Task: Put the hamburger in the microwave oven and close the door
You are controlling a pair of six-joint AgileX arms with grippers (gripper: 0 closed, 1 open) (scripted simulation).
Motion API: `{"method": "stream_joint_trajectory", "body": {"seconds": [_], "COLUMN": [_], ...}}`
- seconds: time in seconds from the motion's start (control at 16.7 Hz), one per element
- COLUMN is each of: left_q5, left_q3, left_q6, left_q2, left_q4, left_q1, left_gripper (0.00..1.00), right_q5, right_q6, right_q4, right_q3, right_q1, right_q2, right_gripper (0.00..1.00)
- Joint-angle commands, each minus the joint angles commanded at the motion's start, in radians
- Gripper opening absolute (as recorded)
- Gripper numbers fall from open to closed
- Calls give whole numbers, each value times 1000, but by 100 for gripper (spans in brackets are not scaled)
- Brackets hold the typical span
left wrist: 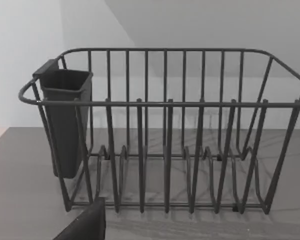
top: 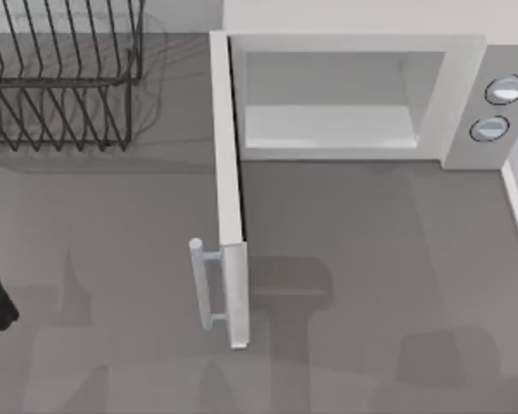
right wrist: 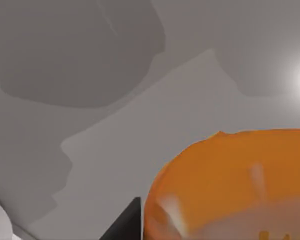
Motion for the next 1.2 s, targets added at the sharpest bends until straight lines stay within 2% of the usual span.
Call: {"method": "stream_joint_trajectory", "body": {"seconds": [0.36, 0.54, 0.84, 1.2], "left_q5": [0, 0, 0, 0], "left_q3": [0, 0, 0, 0], "left_q6": [0, 0, 0, 0], "left_q2": [0, 0, 0, 0], "left_q4": [0, 0, 0, 0], "left_q1": [0, 0, 0, 0], "left_gripper": [100, 100, 100, 100], "right_q5": [5, 51, 180, 351], "right_q6": [12, 104, 401, 853], "right_q4": [11, 101, 437, 1017], "right_q3": [3, 44, 133, 205], "right_q1": [12, 99, 361, 684], "right_q2": [9, 63, 276, 599], "right_gripper": [0, 0, 0, 0]}}
